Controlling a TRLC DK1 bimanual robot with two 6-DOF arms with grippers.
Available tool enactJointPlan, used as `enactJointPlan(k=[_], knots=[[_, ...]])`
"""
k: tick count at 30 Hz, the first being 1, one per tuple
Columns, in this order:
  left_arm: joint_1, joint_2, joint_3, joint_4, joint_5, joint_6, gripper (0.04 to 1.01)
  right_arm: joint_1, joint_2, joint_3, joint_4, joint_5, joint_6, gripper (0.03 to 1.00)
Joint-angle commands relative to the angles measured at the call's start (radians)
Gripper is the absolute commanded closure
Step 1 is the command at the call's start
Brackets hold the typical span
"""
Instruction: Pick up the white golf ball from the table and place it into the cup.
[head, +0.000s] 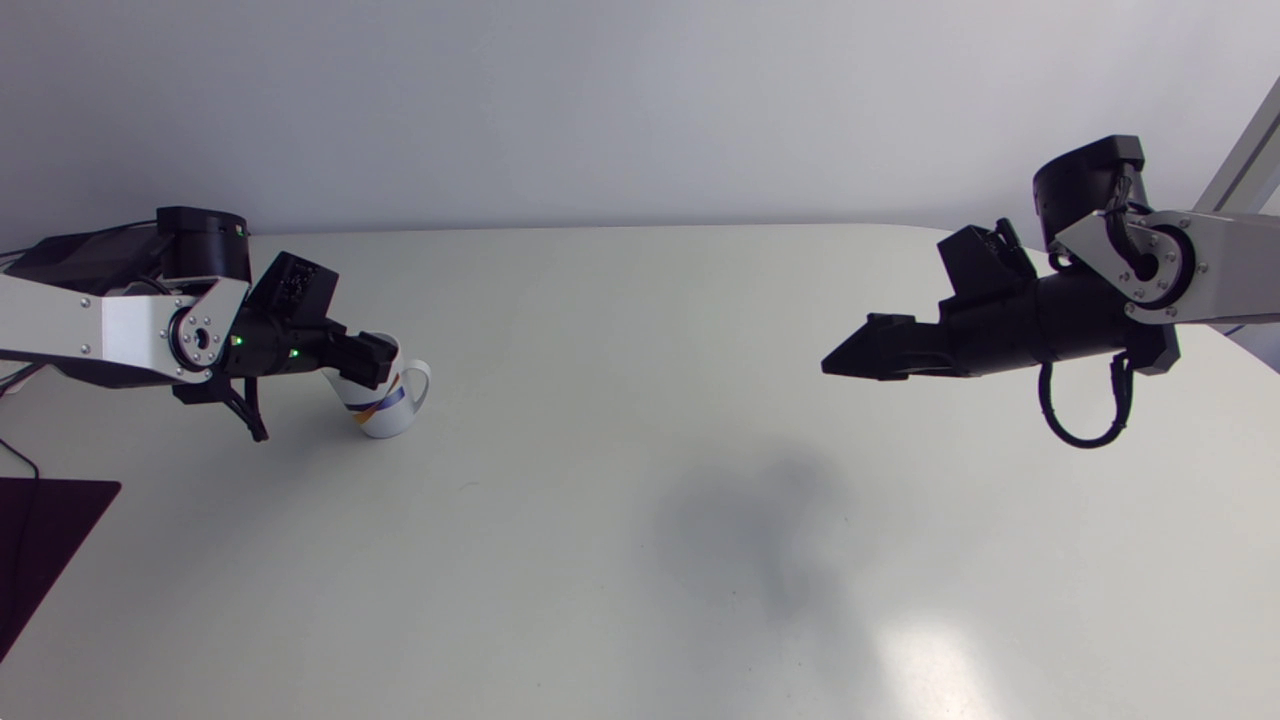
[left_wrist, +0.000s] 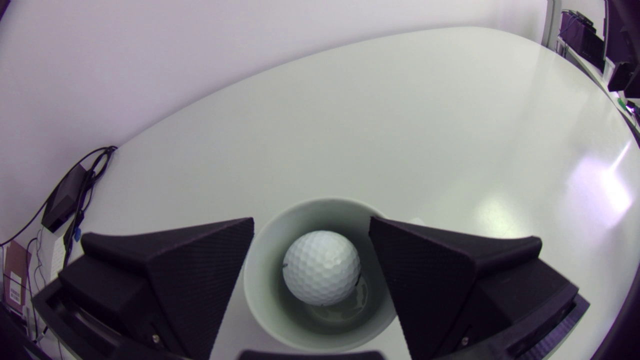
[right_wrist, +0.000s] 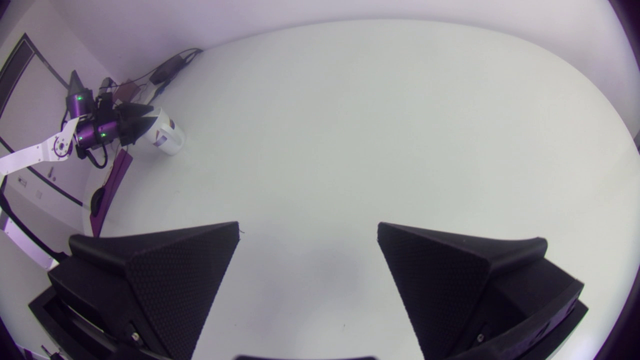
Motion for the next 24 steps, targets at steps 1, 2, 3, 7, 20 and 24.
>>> enactJointPlan(k=[1,2,3,7,20,24], knots=[[-0.001,-0.025,-0.042,0.005,-0.004,-0.029,0.052,-0.006,-0.021,-0.030,-0.010,0.004,-0.015,0.062],[0.002,-0.040,-0.045,0.006,-0.006,-0.033,0.052,-0.006,-0.024,-0.030,-0.010,0.004,-0.014,0.062],[0.006,-0.057,-0.048,0.009,-0.006,-0.039,0.051,-0.006,-0.030,-0.030,-0.010,0.004,-0.012,0.062],[0.013,-0.180,-0.081,0.012,-0.004,-0.085,0.051,-0.009,-0.067,-0.041,-0.003,0.018,-0.008,0.062],[-0.030,-0.538,-0.240,-0.021,-0.134,-0.200,0.051,0.013,-0.401,-0.237,0.198,0.370,0.011,0.062],[-0.086,-0.649,-0.306,0.000,-0.296,-0.252,0.052,0.047,-0.533,-0.332,0.245,0.471,-0.003,0.062]])
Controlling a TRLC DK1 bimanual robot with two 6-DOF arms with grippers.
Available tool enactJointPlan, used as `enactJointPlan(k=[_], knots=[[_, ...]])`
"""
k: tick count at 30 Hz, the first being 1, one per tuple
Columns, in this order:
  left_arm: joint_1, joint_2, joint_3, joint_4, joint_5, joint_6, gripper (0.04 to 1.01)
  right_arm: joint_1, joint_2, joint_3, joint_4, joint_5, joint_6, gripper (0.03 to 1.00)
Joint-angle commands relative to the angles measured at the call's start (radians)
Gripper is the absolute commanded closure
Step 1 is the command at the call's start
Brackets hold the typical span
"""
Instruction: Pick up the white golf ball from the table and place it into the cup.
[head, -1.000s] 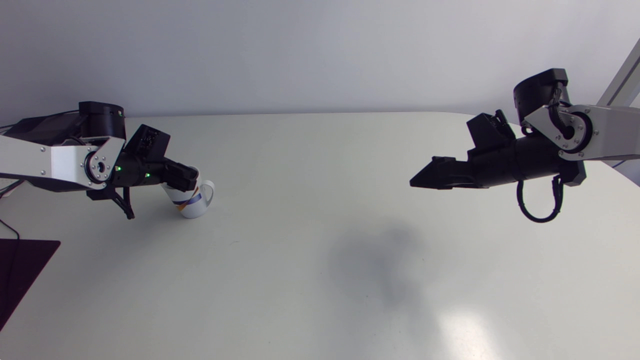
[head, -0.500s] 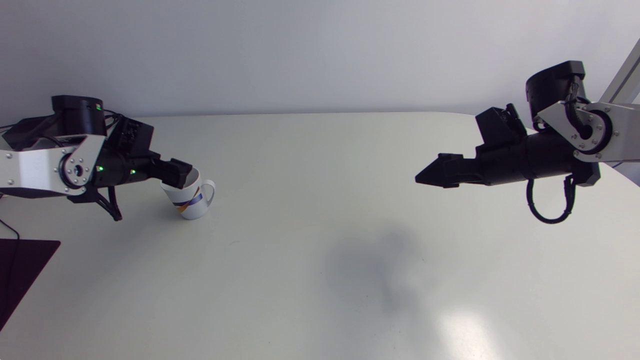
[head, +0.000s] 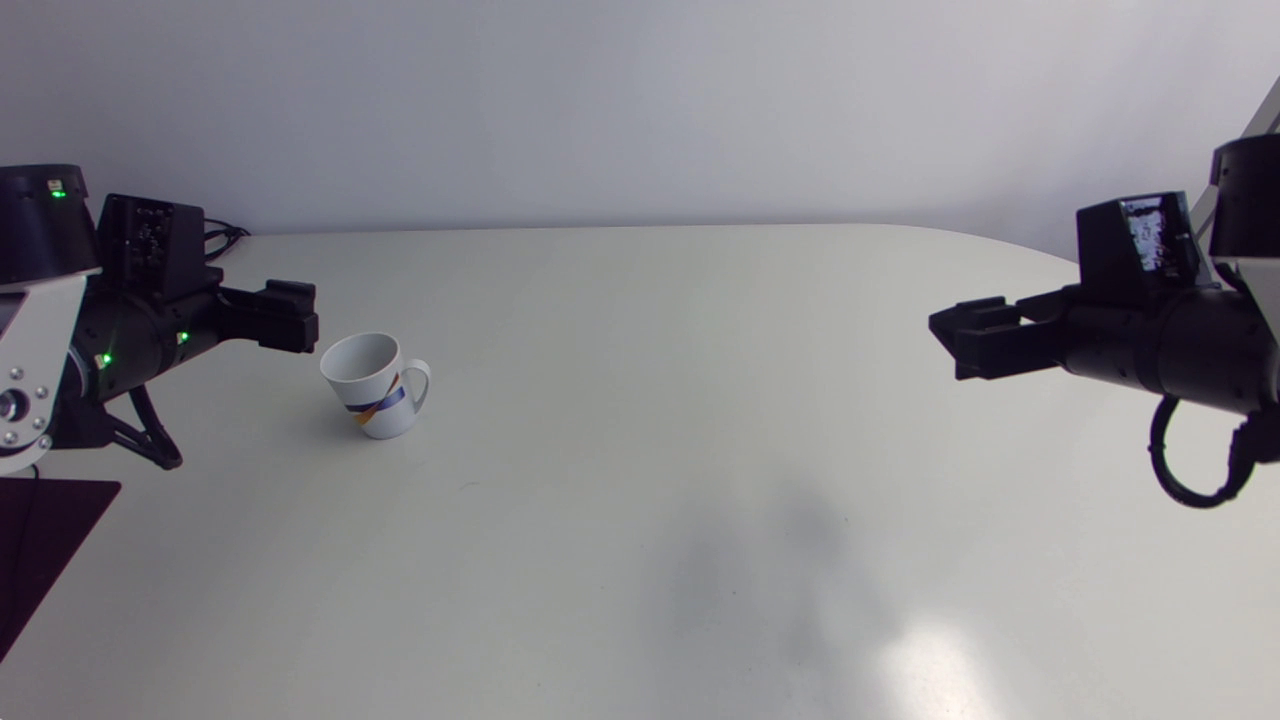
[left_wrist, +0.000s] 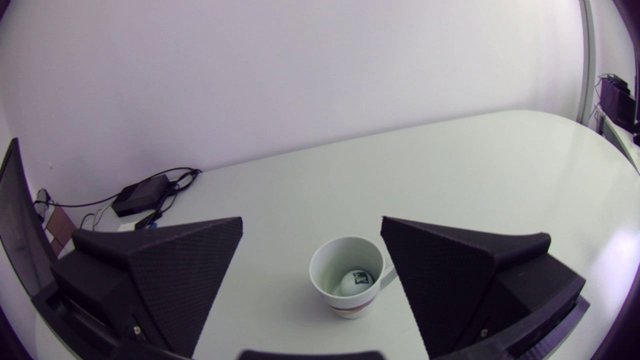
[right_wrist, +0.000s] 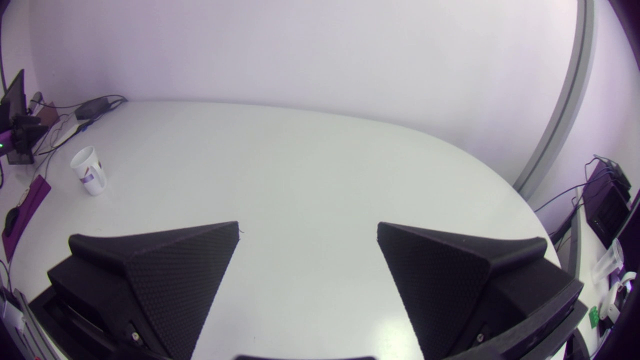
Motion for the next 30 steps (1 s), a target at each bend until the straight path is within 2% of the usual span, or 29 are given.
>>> enactJointPlan(k=[1,5,8,14,21,27,30], knots=[[-0.026,-0.077,-0.057,0.012,-0.054,-0.056,0.052,0.033,-0.078,-0.075,0.023,0.049,-0.013,0.062],[-0.029,-0.197,-0.137,0.010,-0.065,-0.061,0.051,0.085,-0.180,-0.162,0.040,0.149,-0.046,0.062],[-0.040,-0.301,-0.206,0.006,-0.065,-0.050,0.051,0.117,-0.265,-0.225,0.040,0.192,-0.059,0.062],[-0.058,-0.396,-0.341,0.046,-0.065,-0.018,0.052,0.120,-0.390,-0.362,0.099,0.209,-0.060,0.062],[-0.061,-0.585,-0.449,0.049,-0.061,-0.001,0.054,0.120,-0.506,-0.454,0.123,0.239,-0.086,0.062],[-0.089,-0.748,-0.495,-0.014,-0.061,0.011,0.054,0.120,-0.598,-0.504,0.149,0.270,-0.129,0.062],[-0.089,-0.804,-0.513,-0.037,-0.061,0.029,0.054,0.119,-0.631,-0.527,0.160,0.271,-0.131,0.062]])
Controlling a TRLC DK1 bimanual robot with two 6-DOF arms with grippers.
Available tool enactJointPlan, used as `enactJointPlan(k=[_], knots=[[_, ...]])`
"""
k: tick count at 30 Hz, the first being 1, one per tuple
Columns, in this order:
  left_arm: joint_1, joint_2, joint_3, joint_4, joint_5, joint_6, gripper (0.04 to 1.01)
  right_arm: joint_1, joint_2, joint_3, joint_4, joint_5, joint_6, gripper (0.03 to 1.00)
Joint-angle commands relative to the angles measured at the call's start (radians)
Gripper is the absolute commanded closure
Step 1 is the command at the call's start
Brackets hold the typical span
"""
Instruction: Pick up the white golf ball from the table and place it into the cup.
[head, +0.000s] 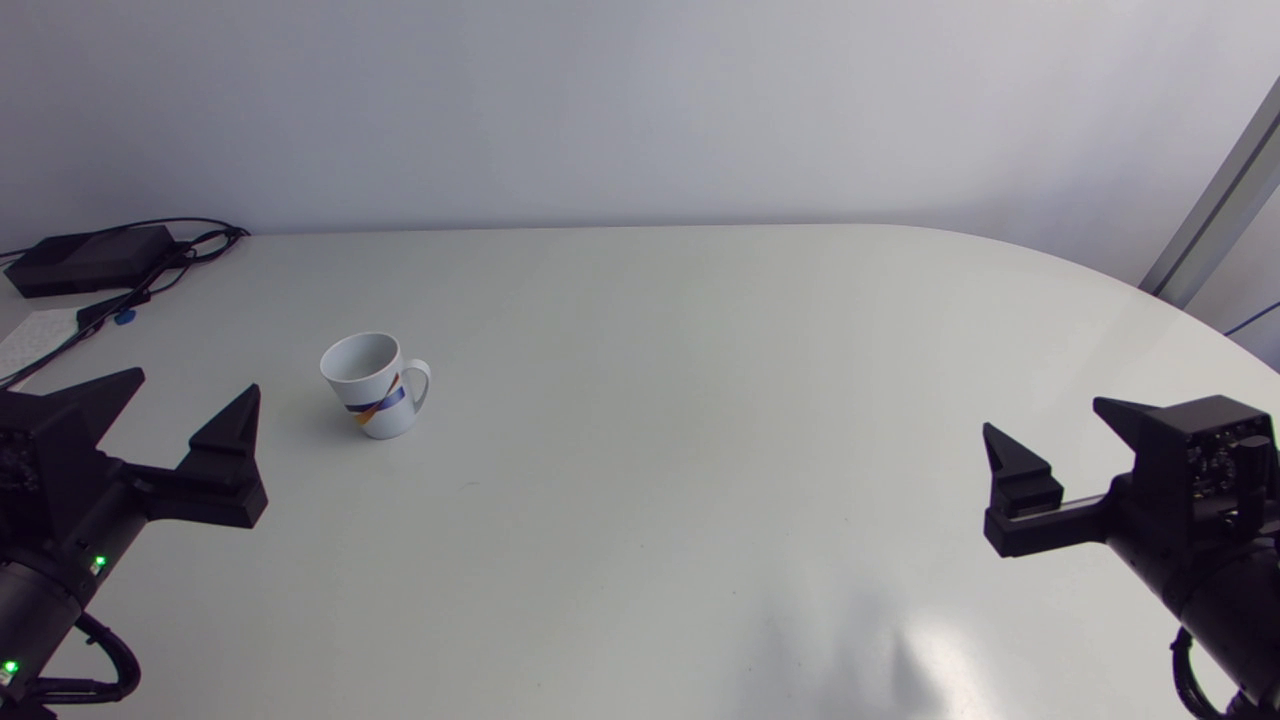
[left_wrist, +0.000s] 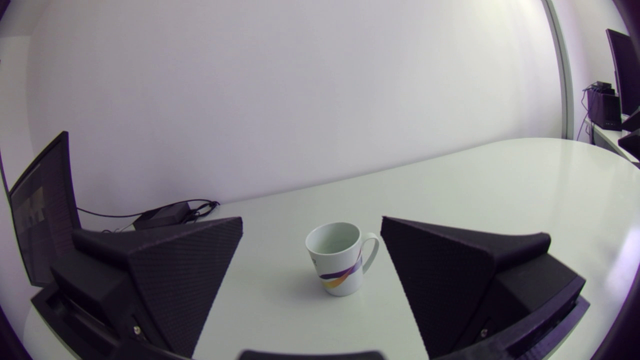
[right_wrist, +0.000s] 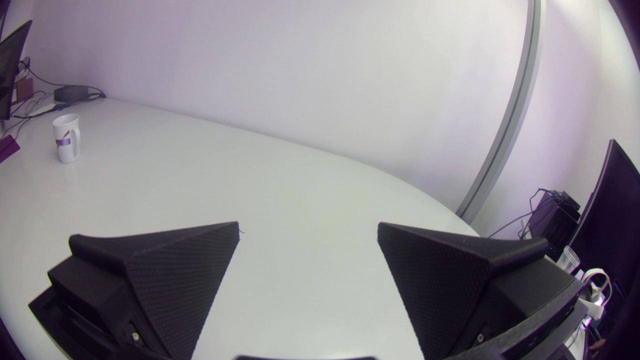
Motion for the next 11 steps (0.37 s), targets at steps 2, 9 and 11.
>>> enactJointPlan(k=[2,9,11], knots=[[-0.007,-0.063,-0.041,-0.032,-0.007,0.029,0.054,0.006,-0.047,-0.055,0.027,0.012,-0.024,0.062],[-0.034,-0.195,-0.071,-0.124,-0.005,0.032,0.054,-0.002,-0.169,-0.133,0.020,0.014,-0.046,0.062],[-0.040,-0.218,-0.076,-0.144,-0.005,0.032,0.054,-0.008,-0.214,-0.147,-0.006,0.014,-0.055,0.062]])
